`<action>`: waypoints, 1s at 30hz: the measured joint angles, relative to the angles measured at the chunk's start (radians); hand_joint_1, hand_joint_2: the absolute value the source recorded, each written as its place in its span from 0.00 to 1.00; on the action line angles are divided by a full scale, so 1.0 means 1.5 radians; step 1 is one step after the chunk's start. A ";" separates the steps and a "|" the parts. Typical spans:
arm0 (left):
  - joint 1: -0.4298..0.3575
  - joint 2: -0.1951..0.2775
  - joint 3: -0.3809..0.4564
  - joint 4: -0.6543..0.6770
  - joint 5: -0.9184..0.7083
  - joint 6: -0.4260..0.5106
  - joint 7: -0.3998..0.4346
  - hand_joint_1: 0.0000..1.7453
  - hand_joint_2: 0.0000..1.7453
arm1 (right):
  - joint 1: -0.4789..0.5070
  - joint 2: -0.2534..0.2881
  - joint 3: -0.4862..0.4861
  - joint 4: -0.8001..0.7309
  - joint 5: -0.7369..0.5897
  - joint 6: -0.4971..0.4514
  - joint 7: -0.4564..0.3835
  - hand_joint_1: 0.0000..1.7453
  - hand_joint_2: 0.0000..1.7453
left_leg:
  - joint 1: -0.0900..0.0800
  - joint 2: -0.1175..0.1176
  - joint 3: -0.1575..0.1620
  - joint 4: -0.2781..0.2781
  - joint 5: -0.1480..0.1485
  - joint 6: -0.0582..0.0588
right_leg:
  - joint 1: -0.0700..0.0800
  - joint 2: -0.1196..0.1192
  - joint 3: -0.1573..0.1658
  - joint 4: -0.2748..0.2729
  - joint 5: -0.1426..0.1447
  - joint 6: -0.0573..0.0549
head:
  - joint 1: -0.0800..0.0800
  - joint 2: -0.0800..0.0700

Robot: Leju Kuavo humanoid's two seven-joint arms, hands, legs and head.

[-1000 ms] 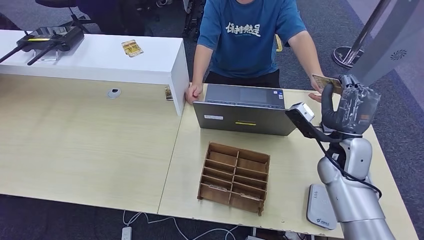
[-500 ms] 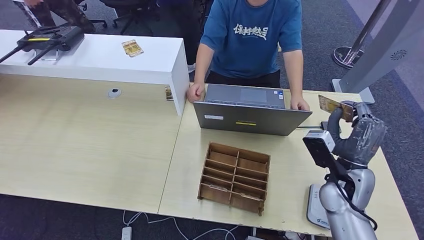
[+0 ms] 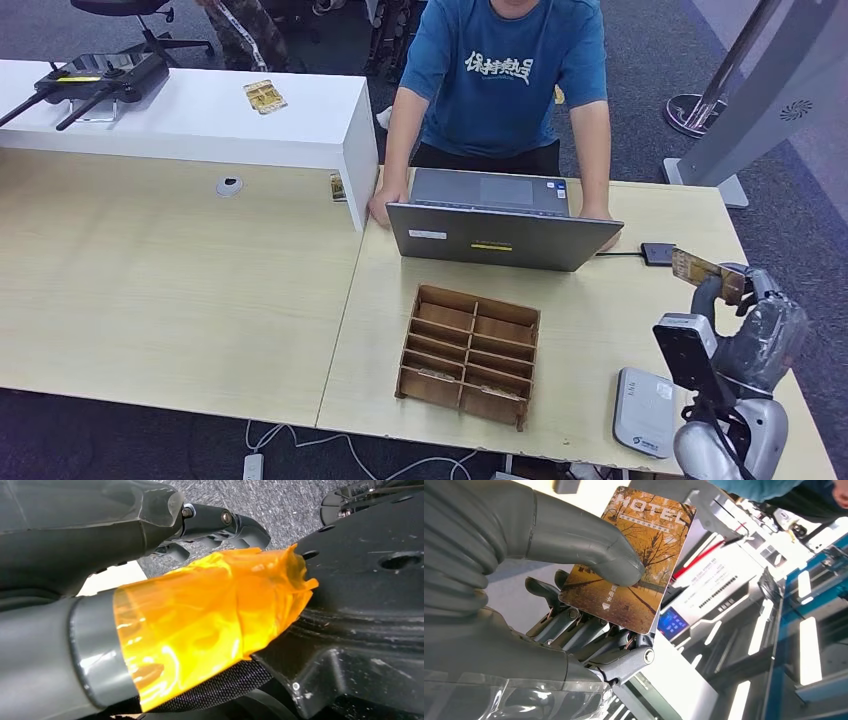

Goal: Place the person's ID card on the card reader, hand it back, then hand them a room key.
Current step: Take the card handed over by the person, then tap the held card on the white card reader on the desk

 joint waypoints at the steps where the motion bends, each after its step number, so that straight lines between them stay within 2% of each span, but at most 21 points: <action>1: 0.000 0.000 0.000 0.000 0.001 0.000 0.000 0.00 0.00 | 0.005 -0.003 -0.004 0.000 -0.005 0.004 0.000 1.00 1.00 | 0.000 0.000 0.000 0.000 0.000 0.000 | 0.000 0.000 0.000 0.000 0.000 0.000 | 0.000 0.000; 14: 0.002 0.000 0.000 0.000 0.005 -0.001 -0.001 0.00 0.00 | 0.032 -0.020 -0.026 0.006 -0.021 0.013 -0.004 1.00 1.00 | 0.000 0.000 0.000 0.000 0.000 0.000 | 0.000 0.000 0.000 0.000 0.000 0.000 | 0.000 0.000; 21: 0.003 -0.001 0.000 0.000 0.009 -0.001 -0.001 0.00 0.00 | 0.031 -0.040 -0.049 0.046 -0.030 0.058 0.041 1.00 1.00 | 0.000 0.000 0.000 0.000 0.000 0.000 | 0.000 0.000 0.000 0.000 0.000 0.000 | 0.000 0.000; 30: 0.005 -0.006 0.002 0.000 0.030 -0.001 -0.001 0.00 0.00 | 0.072 -0.050 -0.089 0.078 -0.093 0.121 0.028 1.00 1.00 | 0.000 0.000 0.000 0.000 0.000 0.001 | 0.000 0.000 0.000 0.000 0.000 0.000 | 0.000 0.000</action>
